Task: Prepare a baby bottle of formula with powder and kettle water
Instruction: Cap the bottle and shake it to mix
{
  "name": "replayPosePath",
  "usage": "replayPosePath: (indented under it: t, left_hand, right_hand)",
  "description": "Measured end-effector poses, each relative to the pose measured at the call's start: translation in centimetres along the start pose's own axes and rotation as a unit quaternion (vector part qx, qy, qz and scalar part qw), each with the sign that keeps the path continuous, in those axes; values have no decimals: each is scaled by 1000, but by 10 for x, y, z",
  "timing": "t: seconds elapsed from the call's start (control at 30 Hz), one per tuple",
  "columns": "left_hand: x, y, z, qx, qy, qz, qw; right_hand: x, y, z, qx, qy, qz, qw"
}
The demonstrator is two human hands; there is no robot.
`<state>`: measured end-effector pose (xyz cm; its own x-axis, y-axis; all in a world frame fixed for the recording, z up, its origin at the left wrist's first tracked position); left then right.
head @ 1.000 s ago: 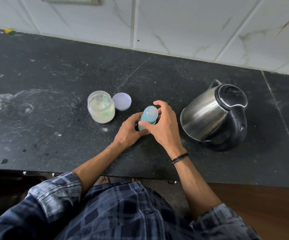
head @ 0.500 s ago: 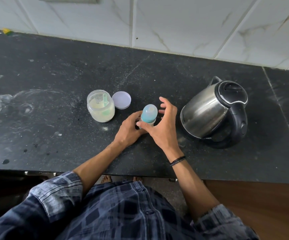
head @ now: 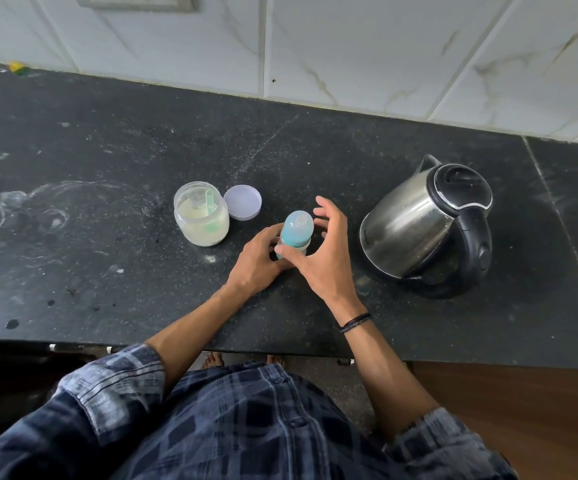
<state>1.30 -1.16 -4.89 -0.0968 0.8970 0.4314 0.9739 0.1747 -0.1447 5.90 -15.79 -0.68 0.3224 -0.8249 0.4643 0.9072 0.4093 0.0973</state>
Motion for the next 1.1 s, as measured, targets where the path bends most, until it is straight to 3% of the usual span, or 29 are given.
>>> replayPosePath:
  t: [1.1]
  left_hand:
    - [1, -1, -5, 12, -11, 8, 1000]
  right_hand:
    - [2, 0, 2, -19, -18, 9, 1000]
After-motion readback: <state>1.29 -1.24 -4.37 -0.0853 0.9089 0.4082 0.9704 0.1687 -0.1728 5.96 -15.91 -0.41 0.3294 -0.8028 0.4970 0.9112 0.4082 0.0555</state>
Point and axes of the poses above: each hand's wrist, its own y-axis towards the middle knuckle, its own x-axis out of the back of the hand, z = x × y, the point moved 2 cm from there along y, towards the middle knuckle, and after that the axes turned 4 degrees about z, right-handed, at the moved point
